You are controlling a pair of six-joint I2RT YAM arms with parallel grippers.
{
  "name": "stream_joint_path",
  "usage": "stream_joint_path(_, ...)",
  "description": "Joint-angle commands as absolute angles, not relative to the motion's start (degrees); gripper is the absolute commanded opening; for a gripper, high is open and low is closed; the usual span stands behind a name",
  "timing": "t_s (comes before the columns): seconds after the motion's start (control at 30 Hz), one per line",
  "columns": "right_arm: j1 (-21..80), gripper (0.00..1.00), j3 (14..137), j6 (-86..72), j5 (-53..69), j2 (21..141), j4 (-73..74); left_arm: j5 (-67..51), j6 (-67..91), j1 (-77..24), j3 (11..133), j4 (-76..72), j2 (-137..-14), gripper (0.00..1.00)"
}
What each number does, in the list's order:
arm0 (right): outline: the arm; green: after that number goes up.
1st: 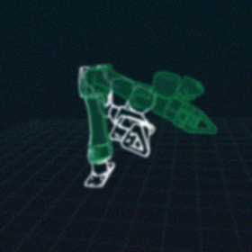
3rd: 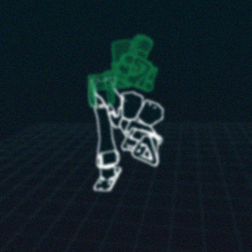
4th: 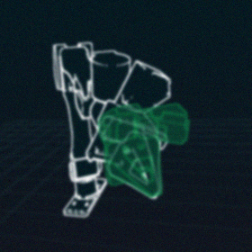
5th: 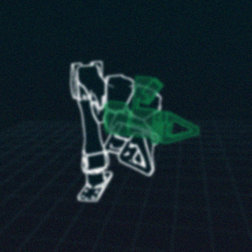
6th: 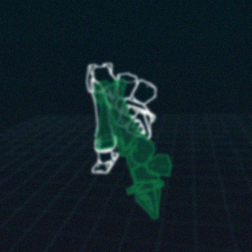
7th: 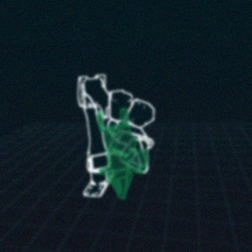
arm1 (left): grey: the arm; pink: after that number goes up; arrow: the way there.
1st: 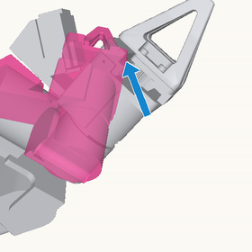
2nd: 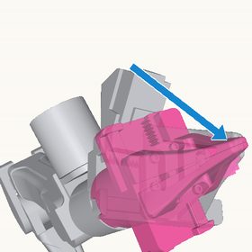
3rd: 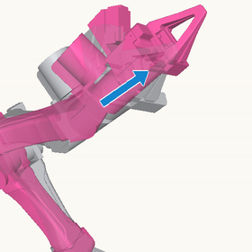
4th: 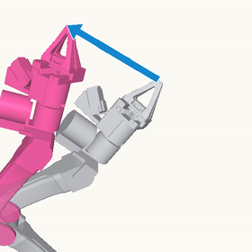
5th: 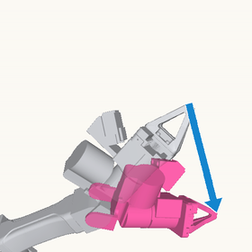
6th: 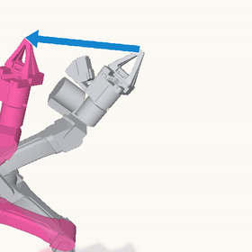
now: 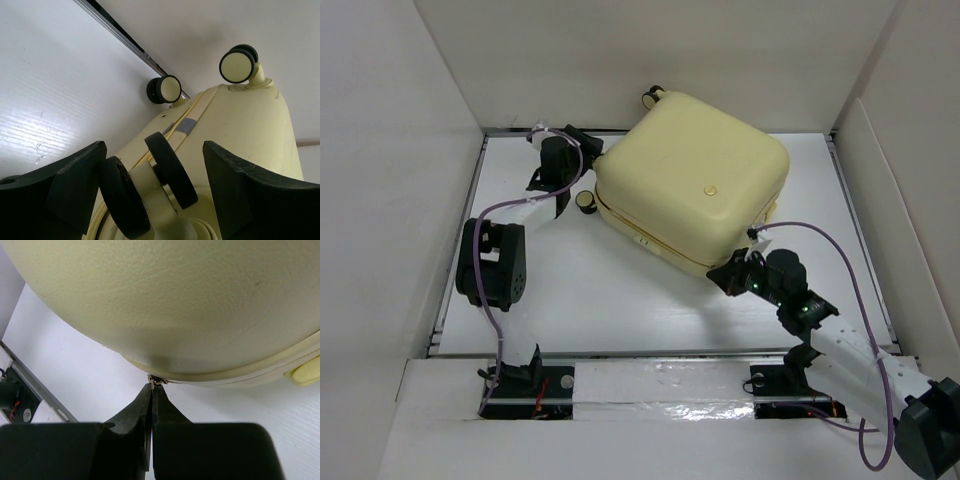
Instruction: Pack the luggage
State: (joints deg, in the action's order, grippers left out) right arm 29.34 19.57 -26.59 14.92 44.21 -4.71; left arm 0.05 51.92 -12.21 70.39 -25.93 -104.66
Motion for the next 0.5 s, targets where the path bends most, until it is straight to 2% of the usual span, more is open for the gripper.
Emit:
stream_joint_path(0.0, 30.59, 0.00, 19.25, -26.98, 19.42, 42.19, -9.76, -1.67, 54.40, -11.52, 72.60, -29.96, -105.47, 0.74)
stream_joint_path(0.1, 30.59, 0.00, 19.16, -27.07, 19.16, 41.92, -9.41, -2.20, 56.68, -10.99, 71.11, -34.09, -105.73, 0.65)
stream_joint_path(0.17, 30.59, 0.00, 18.98, -26.98, 17.85, 41.84, -9.49, -2.11, 57.39, -10.99, 69.26, -38.74, -105.73, 0.48)
stream_joint_path(0.2, 30.59, 0.00, 18.90, -26.98, 17.58, 41.75, -9.67, -2.37, 58.00, -10.46, 68.39, -40.85, -105.38, 0.36)
stream_joint_path(0.23, 30.59, 0.00, 18.90, -26.90, 17.23, 41.75, -10.28, -3.50, 58.18, -10.46, 66.29, -46.00, -105.29, 0.13)
stream_joint_path(0.27, 30.59, 0.00, 18.72, -27.07, 16.44, 41.84, -10.72, -4.12, 58.44, -9.85, 65.40, -48.06, -105.03, 0.01)
stream_joint_path(0.37, 30.06, 0.00, 19.33, -26.63, 15.56, 42.62, -11.07, -4.75, 58.19, -8.61, 60.57, -53.52, -100.56, 0.00)
stream_joint_path(0.47, 27.61, 0.00, 22.57, -25.23, 14.68, 44.20, -10.99, -4.31, 54.43, -8.09, 56.88, -52.65, -89.52, 0.00)
